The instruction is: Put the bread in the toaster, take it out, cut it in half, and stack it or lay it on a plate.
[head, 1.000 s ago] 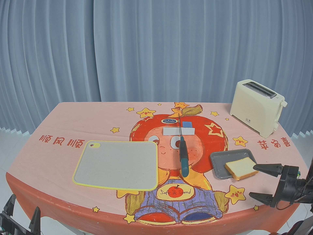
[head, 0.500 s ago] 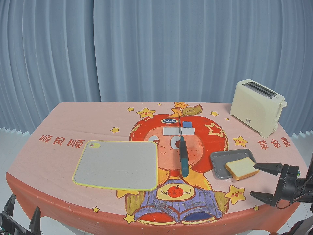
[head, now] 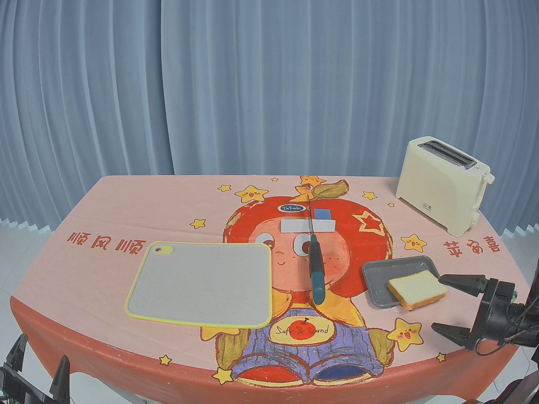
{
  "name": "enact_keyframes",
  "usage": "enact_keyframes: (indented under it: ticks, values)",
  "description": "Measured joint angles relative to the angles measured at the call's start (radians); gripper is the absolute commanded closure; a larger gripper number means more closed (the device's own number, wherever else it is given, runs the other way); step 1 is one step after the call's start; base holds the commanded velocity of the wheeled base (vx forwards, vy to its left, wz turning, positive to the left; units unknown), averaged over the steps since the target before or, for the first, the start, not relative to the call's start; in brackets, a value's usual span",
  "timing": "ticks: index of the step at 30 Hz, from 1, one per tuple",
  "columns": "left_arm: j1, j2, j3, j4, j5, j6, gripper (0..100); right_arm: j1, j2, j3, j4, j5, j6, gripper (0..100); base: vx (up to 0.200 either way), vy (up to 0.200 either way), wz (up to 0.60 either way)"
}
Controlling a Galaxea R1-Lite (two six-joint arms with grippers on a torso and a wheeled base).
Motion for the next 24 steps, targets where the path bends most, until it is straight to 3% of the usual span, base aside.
enact_keyframes:
  ticks: [24]
  values:
    - [0.0, 0.0, 0.0, 0.0, 0.0, 0.0, 0, -0.038, 0.114, 0.017, -0.087, 0.003, -0.002, 0, 0.0, 0.0, 0.0]
